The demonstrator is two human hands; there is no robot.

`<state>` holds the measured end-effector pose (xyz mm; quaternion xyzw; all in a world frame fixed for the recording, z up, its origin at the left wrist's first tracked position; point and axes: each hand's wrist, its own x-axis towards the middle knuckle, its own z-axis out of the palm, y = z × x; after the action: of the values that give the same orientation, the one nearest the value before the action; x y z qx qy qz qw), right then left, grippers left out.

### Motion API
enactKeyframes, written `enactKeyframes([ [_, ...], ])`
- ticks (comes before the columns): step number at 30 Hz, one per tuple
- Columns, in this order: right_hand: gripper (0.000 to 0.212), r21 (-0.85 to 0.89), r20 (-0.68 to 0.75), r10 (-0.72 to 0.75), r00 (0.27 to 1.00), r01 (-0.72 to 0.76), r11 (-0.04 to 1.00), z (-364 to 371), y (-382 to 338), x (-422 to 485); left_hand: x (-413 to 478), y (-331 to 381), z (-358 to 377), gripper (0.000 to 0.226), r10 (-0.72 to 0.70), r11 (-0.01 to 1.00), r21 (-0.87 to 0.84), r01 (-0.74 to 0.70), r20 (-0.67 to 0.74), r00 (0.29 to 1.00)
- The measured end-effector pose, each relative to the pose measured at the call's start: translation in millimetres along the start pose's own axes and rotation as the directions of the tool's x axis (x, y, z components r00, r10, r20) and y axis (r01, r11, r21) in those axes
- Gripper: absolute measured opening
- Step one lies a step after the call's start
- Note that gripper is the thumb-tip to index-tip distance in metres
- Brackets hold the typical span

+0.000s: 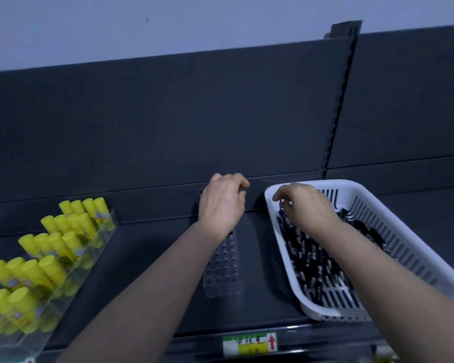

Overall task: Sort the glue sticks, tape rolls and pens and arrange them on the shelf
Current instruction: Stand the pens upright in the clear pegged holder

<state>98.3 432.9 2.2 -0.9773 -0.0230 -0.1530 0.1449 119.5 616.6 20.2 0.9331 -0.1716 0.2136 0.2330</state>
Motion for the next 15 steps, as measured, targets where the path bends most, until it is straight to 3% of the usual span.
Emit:
enactKeyframes([
  [7,0.033,-0.128,0.069,0.148,0.987,-0.138,0.982,-24.5,91.6,-44.6,-0.8,78.0,52.8,0.023,0.043,0.996,0.058,-0.063,0.307,0.951],
  [11,0.036,-0.149,0.076,0.21,0.975,-0.198,0.969,-34.5,122.2,-62.7,0.6,114.5,85.7,0.015,0.003,0.993,0.099,-0.061,0.508,0.862],
  [15,0.032,-0.105,0.093,0.215,0.972,-0.205,0.973,-37.2,139.2,-73.5,-5.3,134.1,111.2,0.025,-0.081,0.982,0.188,-0.031,0.558,0.826],
])
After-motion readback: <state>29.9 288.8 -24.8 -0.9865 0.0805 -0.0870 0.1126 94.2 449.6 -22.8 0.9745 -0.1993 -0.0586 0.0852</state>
